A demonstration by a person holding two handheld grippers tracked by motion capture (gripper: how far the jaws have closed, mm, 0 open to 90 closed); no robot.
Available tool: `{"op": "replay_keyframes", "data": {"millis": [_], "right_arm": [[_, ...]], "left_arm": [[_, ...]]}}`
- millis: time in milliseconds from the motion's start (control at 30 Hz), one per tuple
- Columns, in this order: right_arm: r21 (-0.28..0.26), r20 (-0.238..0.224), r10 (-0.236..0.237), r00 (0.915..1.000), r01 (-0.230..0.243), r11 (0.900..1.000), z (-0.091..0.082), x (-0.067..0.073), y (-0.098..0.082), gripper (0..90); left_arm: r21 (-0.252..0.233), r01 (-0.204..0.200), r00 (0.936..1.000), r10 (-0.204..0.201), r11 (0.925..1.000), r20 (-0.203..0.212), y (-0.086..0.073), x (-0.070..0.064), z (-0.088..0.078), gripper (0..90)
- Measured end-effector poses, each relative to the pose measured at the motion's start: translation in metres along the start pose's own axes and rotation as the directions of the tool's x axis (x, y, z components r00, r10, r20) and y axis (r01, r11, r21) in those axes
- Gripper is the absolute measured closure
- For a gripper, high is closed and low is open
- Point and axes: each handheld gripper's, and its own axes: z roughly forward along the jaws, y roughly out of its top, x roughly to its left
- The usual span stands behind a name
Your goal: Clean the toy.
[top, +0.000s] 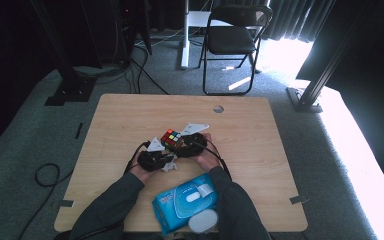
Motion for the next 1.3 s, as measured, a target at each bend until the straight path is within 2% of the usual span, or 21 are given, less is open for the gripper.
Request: {"op": "replay_keyframes", "data": {"millis": [367, 800, 1033, 1300], "right_arm": [[0.001, 0.0, -0.002, 1.0, 0.002, 1.0, -0.001, 0.0, -0.001, 34.3], [-0.012, 0.004, -0.01, 0.9999, 0.01, 1.0, -0.008, -0.001, -0.003, 34.3], [-0.008, 0.005, -0.01, 0.9999, 0.01, 1.0, -0.01, -0.003, -0.006, 34.3], [-0.015, 0.005, -0.002, 1.0, 0.002, 1.0, -0.008, -0.002, -0.002, 34.3]], "left_arm": [[-0.028, 0.06, 0.996, -0.062, 0.9978, -0.064, -0.006, 0.017, -0.007, 83.7], [-0.054, 0.099, 0.9904, -0.104, 0.9936, -0.091, -0.005, 0.025, -0.013, 83.6], [-0.059, 0.109, 0.9883, -0.114, 0.9923, -0.101, -0.005, 0.028, -0.015, 83.7], [-0.055, 0.086, 0.9922, -0.091, 0.9947, -0.085, -0.004, 0.023, -0.012, 83.6]]}}
